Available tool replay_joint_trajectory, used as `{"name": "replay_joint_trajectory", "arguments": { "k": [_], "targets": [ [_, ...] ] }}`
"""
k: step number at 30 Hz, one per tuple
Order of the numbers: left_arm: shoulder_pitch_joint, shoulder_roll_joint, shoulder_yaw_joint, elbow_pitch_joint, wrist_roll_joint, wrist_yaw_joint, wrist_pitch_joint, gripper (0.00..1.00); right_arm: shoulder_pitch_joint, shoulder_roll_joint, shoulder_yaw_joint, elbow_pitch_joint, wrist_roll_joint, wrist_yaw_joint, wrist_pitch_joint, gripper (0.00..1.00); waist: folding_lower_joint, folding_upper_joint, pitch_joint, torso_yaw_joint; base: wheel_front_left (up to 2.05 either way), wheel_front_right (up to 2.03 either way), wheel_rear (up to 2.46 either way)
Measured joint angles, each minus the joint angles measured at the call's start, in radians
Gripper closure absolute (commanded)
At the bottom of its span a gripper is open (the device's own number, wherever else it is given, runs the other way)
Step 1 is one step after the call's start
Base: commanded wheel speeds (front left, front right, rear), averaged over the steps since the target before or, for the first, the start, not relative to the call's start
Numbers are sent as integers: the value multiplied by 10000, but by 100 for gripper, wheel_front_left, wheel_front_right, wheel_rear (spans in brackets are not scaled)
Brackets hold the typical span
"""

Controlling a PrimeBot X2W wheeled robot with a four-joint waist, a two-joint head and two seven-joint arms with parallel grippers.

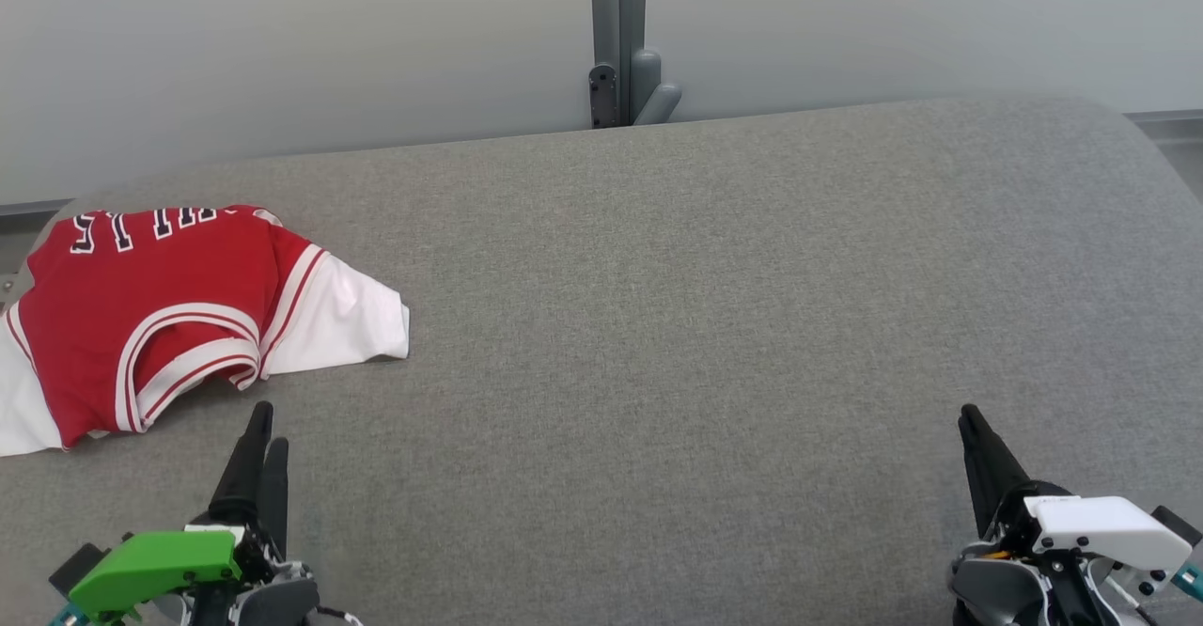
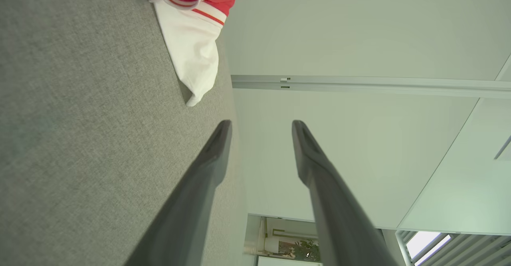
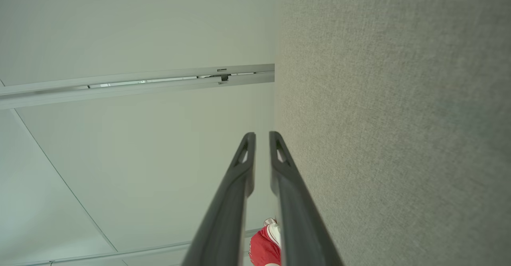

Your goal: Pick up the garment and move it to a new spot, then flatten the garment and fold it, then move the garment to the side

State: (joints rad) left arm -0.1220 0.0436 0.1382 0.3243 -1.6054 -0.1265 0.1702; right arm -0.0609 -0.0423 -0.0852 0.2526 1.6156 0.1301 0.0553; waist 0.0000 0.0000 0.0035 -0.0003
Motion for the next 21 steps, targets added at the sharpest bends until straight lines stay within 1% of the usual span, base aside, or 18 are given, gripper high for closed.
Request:
{"name": "replay_joint_trajectory", "arguments": {
  "k": [4,8,11,13,21],
  "targets": [
    [306,-58,-102,196,0,4,-61,0,241,59,100,180,0,-2,-44,0,0,0,2,-2,0,0,0],
    [307,-52,-336,38,15,4,-282,0,247,54,334,113,-71,0,-211,0,0,0,-1,-2,0,0,0],
    [318,-17,-585,-54,222,4,-497,0,248,23,539,65,-265,0,-355,0,0,0,-5,-2,0,0,0],
    [345,31,-777,-107,612,2,-675,0,248,-27,698,40,-625,0,-483,0,0,0,-10,-2,0,0,0],
    [506,21,-894,-378,2288,2,-1089,0,249,-29,872,-194,-2364,0,-761,0,0,0,-11,9,0,0,0]
  ]
}}
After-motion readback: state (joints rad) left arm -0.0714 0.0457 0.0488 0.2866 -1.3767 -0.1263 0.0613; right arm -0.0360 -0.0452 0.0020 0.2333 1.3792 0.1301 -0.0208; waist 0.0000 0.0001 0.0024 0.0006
